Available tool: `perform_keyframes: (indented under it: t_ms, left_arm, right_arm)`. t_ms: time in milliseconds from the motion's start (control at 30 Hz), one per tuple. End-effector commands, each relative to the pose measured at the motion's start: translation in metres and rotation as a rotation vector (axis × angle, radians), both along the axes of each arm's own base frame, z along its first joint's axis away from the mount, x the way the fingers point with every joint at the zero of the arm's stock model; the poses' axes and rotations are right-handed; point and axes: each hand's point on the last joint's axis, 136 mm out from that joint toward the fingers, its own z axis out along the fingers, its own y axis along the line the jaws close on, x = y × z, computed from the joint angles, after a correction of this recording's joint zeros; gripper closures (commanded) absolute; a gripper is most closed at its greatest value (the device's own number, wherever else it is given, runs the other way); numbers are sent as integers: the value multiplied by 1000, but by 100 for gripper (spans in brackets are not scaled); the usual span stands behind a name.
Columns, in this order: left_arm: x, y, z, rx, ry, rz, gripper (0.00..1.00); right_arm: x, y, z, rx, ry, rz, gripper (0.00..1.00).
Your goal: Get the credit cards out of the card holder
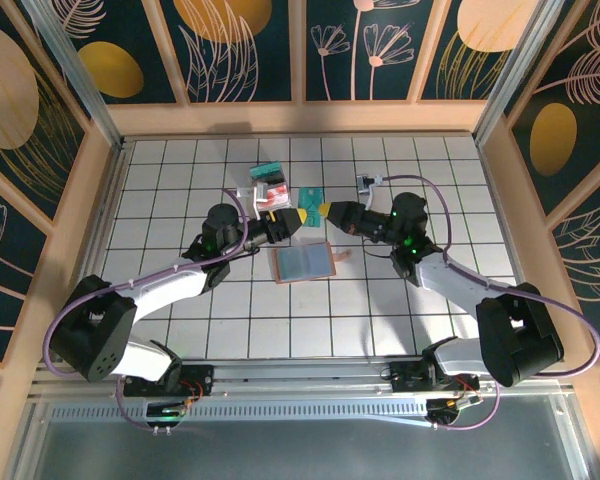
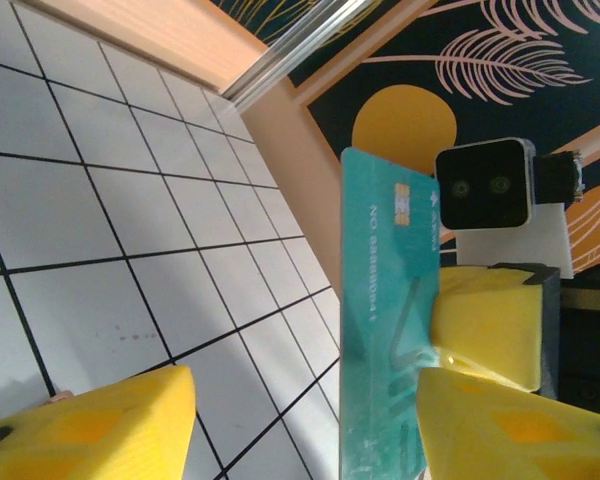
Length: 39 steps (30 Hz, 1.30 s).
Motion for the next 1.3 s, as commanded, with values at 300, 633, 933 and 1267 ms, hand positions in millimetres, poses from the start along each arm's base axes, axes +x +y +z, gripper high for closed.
perform_keyframes:
  t_ms: [300, 633, 933, 1267]
  left_arm:
    - [8, -4, 31, -33, -101, -14, 61]
    - [11, 0, 26, 60, -126, -3, 90]
    - [21, 10, 18, 329, -217, 2, 100]
    - [66, 35, 25, 786, -499, 3, 100]
  right_arm:
    - [-11, 18, 2, 21, -26, 83, 100]
    - [-6, 16, -2, -19, -21, 51, 98]
    - [4, 1, -2, -134, -38, -64, 65]
    - [16, -42, -6, -300, -49, -325, 38]
